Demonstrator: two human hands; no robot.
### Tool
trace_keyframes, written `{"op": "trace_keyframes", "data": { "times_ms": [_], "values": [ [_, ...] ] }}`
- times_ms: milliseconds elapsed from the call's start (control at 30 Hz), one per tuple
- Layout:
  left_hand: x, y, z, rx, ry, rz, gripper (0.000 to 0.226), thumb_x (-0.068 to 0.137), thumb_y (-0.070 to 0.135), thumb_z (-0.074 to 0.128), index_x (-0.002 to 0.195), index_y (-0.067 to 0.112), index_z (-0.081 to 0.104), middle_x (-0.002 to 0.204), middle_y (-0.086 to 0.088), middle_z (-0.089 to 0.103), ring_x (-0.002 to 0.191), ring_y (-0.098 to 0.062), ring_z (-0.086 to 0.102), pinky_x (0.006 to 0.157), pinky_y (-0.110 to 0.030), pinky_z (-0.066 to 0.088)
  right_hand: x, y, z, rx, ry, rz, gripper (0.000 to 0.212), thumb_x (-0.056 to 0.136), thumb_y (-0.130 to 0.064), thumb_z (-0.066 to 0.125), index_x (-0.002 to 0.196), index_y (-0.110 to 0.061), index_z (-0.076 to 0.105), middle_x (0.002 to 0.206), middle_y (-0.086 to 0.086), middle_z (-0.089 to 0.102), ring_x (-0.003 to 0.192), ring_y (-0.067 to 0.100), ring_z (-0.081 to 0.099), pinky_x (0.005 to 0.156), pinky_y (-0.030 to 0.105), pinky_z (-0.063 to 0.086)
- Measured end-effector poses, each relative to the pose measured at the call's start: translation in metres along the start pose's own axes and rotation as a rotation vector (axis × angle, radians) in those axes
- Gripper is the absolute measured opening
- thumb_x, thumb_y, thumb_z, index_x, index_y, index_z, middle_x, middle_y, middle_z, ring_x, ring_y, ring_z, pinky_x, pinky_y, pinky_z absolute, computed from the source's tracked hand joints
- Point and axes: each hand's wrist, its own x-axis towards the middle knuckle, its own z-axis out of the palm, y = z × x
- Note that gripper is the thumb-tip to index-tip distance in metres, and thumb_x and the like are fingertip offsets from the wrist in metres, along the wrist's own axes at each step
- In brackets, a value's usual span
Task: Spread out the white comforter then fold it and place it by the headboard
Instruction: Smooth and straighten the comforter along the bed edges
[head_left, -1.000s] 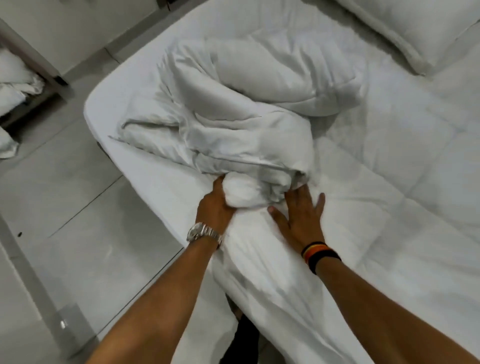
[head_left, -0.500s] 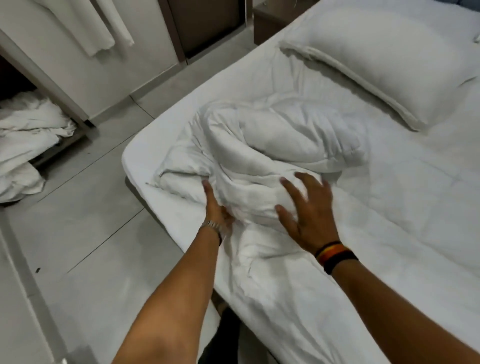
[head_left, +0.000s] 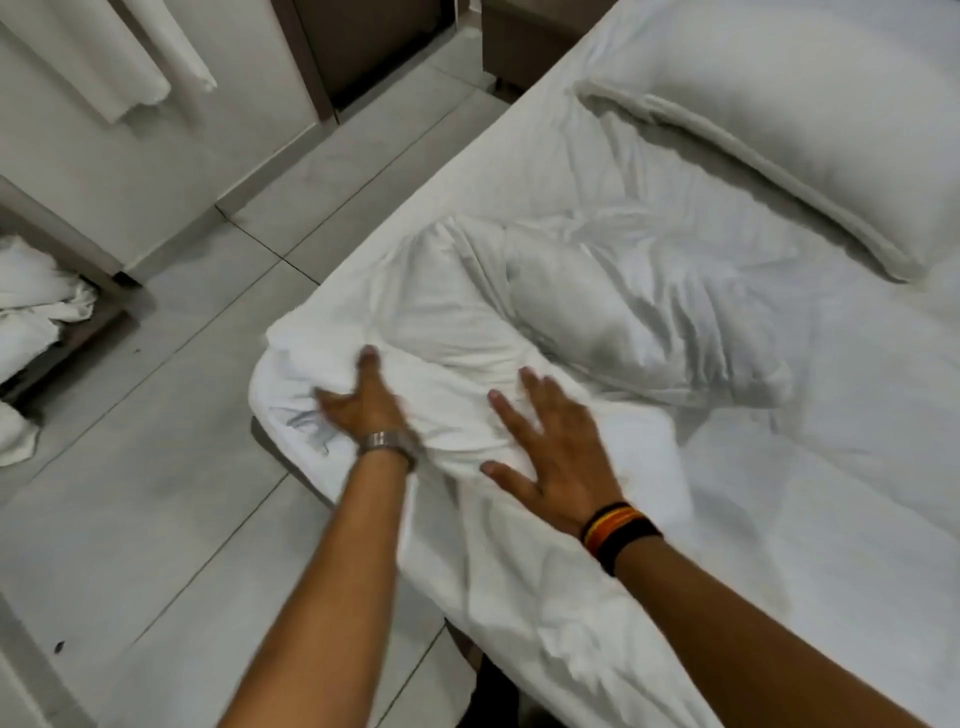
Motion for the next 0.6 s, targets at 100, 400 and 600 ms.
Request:
{"op": "trace_keyframes", "data": {
  "times_ms": [100,400,600],
  "values": [
    [0.054,0.039,-0.062,0.257,-0.096,0.023,0.078,0.082,0.032,0.086,0.147,0.007,0.05,0.141,-0.004,0.061,0.125,-0.022,0.062,0.097,-0.02,0.051,0.023,-0.044,0.014,0.061,-0.322,0.016,0.082,0.098,-0.076,0.038,0.166,-0.043,0.005,0.176,0.007,-0.004,0.162,0.028,0.002,0.129,0.044,0.011],
    [0.145,0.067,-0.069,0.616,-0.018,-0.206,0.138,0.055,0.09,0.071,0.158,0.012,0.026,0.156,-0.018,0.041,0.141,-0.04,0.044,0.114,-0.058,0.036,0.124,-0.099,-0.004,0.028,0.194,-0.074,0.068,0.101,-0.054,0.056,0.161,-0.026,0.04,0.171,0.017,0.022,0.156,0.04,0.025,0.121,0.064,0.025],
    [0.219,0.082,0.05,1.028,-0.568,0.191,0.155,0.039,0.106,0.057,0.164,0.026,0.013,0.156,-0.009,0.049,0.142,-0.034,0.048,0.116,-0.044,0.04,0.225,-0.074,0.029,-0.218,0.113,0.181,0.081,0.096,-0.076,0.035,0.166,-0.038,0.019,0.175,0.012,0.004,0.161,0.037,0.001,0.12,0.074,-0.001]
  ]
}}
